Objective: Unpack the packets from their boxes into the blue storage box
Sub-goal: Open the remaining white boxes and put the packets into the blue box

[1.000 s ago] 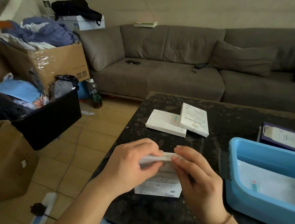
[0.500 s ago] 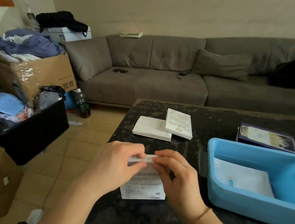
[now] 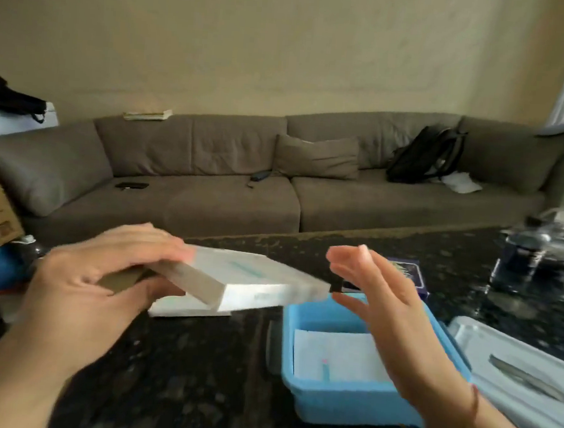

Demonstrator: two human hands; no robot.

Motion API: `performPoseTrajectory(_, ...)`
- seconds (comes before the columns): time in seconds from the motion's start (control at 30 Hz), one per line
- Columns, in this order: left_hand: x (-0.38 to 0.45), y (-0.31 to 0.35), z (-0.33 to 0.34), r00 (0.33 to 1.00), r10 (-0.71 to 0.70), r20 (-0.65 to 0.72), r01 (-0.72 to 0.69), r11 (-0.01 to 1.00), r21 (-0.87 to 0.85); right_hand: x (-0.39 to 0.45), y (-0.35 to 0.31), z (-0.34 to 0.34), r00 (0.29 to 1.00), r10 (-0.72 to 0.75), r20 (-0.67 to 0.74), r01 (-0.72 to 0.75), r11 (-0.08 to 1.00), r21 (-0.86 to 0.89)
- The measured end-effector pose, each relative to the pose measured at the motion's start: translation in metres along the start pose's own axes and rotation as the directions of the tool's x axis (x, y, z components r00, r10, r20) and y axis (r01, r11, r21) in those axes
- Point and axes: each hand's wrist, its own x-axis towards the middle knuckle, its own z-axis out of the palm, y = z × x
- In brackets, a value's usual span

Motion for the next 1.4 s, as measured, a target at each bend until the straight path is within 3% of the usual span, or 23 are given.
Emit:
performPoseTrajectory(0.1,0.027,0.008,0.044,0.996,0.089,0.0,-0.088,0.983,-0.163,0.026,0.005,-0.044,0.924,0.373,0.088,-0.382,0.914,0.137)
performPoseTrajectory(0.17,0.038,0.011,0.073,0.995,0.076,0.059,-0.062,0.976,-0.21,0.036,0.013,-0.072,0.893,0.443,0.085,-0.451,0.871,0.198)
performPoseTrajectory(0.27,0.051,0.01,0.11,0.982,0.014,0.189,0.02,0.983,-0.18,0.047,0.03,-0.115,0.875,0.484,0.002,-0.473,0.856,0.21)
performPoseTrajectory(0.4,0.06,-0.008,0.155,0.937,-0.155,0.314,0.177,0.983,-0.042,0.067,0.061,-0.172,0.803,0.57,-0.174,-0.479,0.791,0.382)
performPoseTrajectory(0.53,0.059,-0.044,0.191,0.853,-0.313,0.418,0.335,0.942,0.022,0.086,0.1,-0.228,0.732,0.608,-0.308,-0.463,0.775,0.429)
performPoseTrajectory(0.7,0.066,-0.1,0.231,0.71,-0.43,0.558,0.407,0.897,0.173,0.107,0.148,-0.276,0.647,0.639,-0.416,-0.442,0.759,0.478)
performPoseTrajectory(0.9,0.056,-0.162,0.265,0.564,-0.609,0.558,0.487,0.791,0.371,0.137,0.184,-0.298,0.596,0.605,-0.527,-0.373,0.79,0.486)
performPoseTrajectory(0.97,0.042,-0.179,0.269,0.519,-0.663,0.539,0.457,0.748,0.481,0.142,0.191,-0.301,0.581,0.604,-0.546,-0.41,0.796,0.445)
performPoseTrajectory(1.07,0.02,-0.191,0.272,0.467,-0.712,0.525,0.296,0.685,0.666,0.138,0.193,-0.299,0.613,0.595,-0.519,-0.537,0.796,0.278)
performPoseTrajectory(1.13,0.012,-0.193,0.272,0.482,-0.705,0.52,0.223,0.673,0.706,0.135,0.192,-0.3,0.639,0.588,-0.496,-0.591,0.788,0.173)
performPoseTrajectory(1.23,0.006,-0.194,0.271,0.577,-0.679,0.454,0.218,0.663,0.716,0.135,0.188,-0.301,0.644,0.592,-0.484,-0.639,0.764,0.084)
performPoseTrajectory(1.3,0.004,-0.193,0.27,0.59,-0.688,0.422,0.205,0.634,0.746,0.137,0.186,-0.298,0.671,0.512,-0.536,-0.678,0.717,-0.164)
performPoseTrajectory(1.4,0.003,-0.193,0.27,0.56,-0.694,0.453,0.131,0.613,0.779,0.142,0.168,-0.276,0.801,0.278,-0.53,-0.582,0.569,-0.581)
